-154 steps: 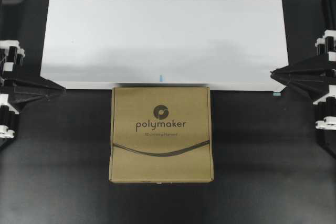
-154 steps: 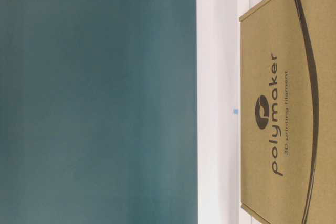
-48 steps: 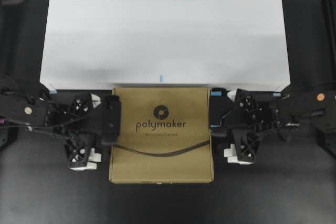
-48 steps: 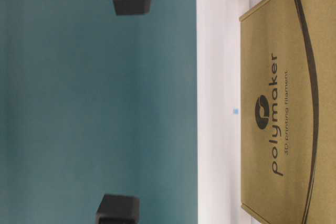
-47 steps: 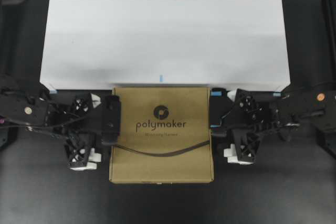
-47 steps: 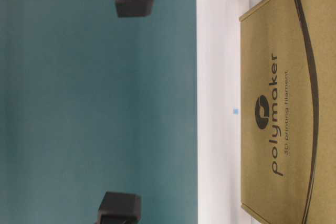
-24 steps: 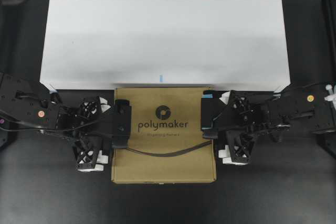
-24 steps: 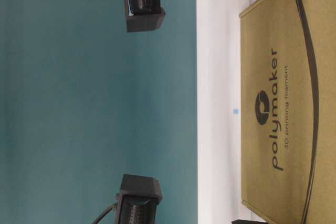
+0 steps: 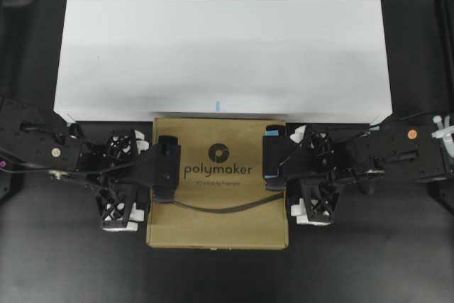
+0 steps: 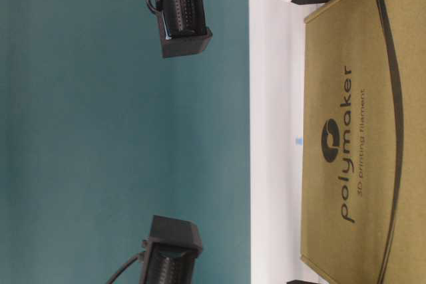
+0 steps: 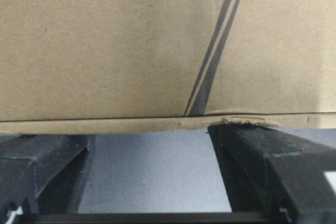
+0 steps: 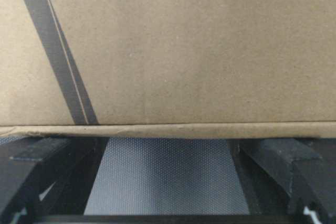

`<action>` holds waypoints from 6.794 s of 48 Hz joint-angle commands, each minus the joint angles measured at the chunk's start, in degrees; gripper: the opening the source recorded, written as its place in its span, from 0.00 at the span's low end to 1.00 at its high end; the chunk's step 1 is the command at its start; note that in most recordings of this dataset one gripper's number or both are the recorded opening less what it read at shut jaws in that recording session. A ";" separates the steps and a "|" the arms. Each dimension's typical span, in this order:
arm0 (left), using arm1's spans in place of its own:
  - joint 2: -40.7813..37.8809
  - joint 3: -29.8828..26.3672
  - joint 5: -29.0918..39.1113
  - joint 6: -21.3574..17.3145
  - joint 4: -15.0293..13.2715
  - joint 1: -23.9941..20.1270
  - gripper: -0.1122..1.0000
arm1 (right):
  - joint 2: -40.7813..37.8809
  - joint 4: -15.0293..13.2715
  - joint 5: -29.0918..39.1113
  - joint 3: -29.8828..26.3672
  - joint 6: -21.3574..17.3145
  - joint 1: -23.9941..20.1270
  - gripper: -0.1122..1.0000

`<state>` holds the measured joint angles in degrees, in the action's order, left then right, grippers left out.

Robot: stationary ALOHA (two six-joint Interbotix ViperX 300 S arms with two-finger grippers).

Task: Place the cardboard box on the stand after clamping it between your arms.

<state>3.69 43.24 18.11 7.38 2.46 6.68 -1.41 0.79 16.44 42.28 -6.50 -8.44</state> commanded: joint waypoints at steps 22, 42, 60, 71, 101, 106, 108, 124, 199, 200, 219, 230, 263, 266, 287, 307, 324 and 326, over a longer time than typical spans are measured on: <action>5.45 -12.39 12.74 -0.26 0.18 0.00 0.80 | 8.96 0.09 11.87 -9.14 -0.35 -1.05 0.83; 10.81 -19.69 20.30 -0.79 0.18 -4.92 0.80 | 12.57 0.09 25.31 -17.14 0.18 0.18 0.83; 12.57 -23.47 25.49 -2.99 0.18 -7.03 0.80 | 12.39 0.09 28.92 -20.30 0.26 2.46 0.83; 12.39 -22.06 25.66 -3.52 0.18 -7.82 0.80 | 12.22 0.09 27.07 -20.13 0.35 3.96 0.83; 12.74 -18.72 23.29 -5.36 0.18 -12.74 0.80 | 10.20 0.09 19.95 -18.63 5.10 8.17 0.83; 12.66 -18.63 23.12 -6.94 0.18 -13.54 0.80 | 9.14 0.09 19.86 -18.81 6.59 8.79 0.83; 12.66 -18.54 23.12 -7.38 0.18 -13.97 0.80 | 8.88 0.09 19.86 -18.90 7.03 8.96 0.83; 11.07 -18.11 21.71 -9.84 0.18 -18.81 0.80 | 8.09 0.26 19.51 -19.16 9.84 11.34 0.83; 6.59 -9.23 10.11 -15.12 0.18 -35.60 0.79 | -0.79 1.32 12.66 -18.98 25.40 28.13 0.83; 6.68 -9.23 9.93 -15.21 0.18 -35.77 0.79 | -0.79 1.23 12.66 -18.98 25.40 28.13 0.83; 6.68 -9.14 9.14 -14.15 0.18 -35.95 0.79 | -0.62 1.14 13.45 -18.63 26.72 29.27 0.83; 10.72 -6.86 10.90 -14.94 0.18 -35.95 0.79 | 2.20 1.23 13.54 -15.64 26.54 30.06 0.83; 42.10 3.34 14.33 -14.33 0.18 -31.64 0.79 | 28.30 1.32 10.63 -0.79 14.24 23.91 0.83; 45.18 4.48 14.33 -14.50 0.18 -29.88 0.79 | 30.67 1.32 9.14 0.97 12.04 22.68 0.83; 58.97 9.23 12.74 -14.15 0.18 -18.37 0.79 | 46.58 1.32 -4.04 10.55 7.03 9.14 0.83; 61.08 11.34 5.80 -9.14 0.18 -10.02 0.79 | 57.83 1.23 -8.17 17.31 3.96 4.83 0.83; 61.17 11.69 5.54 -6.77 0.18 -8.26 0.79 | 64.51 1.23 -10.11 21.53 1.32 3.96 0.83; 61.26 11.95 5.54 -6.77 0.18 -8.26 0.79 | 65.65 1.23 -10.11 22.32 1.32 3.87 0.83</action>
<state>65.21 55.46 24.26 0.53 2.55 -1.76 62.93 2.02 7.03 63.81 -4.66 -3.96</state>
